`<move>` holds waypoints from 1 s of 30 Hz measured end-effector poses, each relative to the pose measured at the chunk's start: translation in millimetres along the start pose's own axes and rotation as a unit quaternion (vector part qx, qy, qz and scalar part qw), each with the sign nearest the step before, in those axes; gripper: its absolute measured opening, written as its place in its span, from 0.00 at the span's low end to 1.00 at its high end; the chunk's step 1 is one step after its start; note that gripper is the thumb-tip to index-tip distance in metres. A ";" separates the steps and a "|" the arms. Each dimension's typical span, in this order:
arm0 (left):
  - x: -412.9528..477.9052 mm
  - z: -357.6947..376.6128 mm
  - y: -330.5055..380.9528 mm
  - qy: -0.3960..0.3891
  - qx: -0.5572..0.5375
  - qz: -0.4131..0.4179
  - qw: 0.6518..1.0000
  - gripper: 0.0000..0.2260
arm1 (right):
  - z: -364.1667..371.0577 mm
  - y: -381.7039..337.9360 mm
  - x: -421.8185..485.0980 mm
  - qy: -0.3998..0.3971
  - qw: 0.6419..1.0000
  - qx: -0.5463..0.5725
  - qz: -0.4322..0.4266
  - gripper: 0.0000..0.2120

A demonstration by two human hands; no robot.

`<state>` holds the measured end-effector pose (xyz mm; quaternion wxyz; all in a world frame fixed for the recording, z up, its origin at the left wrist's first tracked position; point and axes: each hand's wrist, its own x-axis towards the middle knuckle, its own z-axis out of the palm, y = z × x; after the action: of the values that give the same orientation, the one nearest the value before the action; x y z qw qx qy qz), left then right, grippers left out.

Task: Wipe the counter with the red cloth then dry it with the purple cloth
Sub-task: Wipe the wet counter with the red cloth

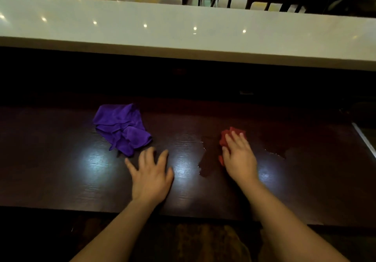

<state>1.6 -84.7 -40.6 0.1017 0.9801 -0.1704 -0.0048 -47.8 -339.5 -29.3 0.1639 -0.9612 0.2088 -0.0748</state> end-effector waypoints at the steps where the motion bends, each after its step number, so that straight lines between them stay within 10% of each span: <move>1: 2.9 4.0 2.9 -0.009 0.009 0.009 1.000 0.24 | 1.3 -2.2 5.5 0.001 1.000 -0.002 0.026 0.23; 9: 5.8 11.0 -1.1 -0.015 0.018 -0.003 1.000 0.26 | 3.0 4.3 -76.0 -0.058 0.976 -0.001 -0.212 0.23; 15: 6.5 9.6 0.6 -0.002 0.012 -0.008 1.000 0.27 | -0.3 2.2 43.2 0.002 0.997 0.046 0.062 0.22; 22: 5.0 3.8 1.7 -0.005 0.000 -0.017 1.000 0.28 | 15.6 -39.3 -52.5 -0.067 0.971 0.022 -0.229 0.22; 30: 3.5 1.2 4.2 -0.004 -0.004 -0.016 1.000 0.27 | 21.6 -57.6 -9.6 -0.040 0.993 0.017 -0.111 0.23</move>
<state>3.4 -90.0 -40.9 0.1052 0.9822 -0.1555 -0.0107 -30.1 -279.8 -30.3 0.1791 -0.9778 0.0924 -0.0578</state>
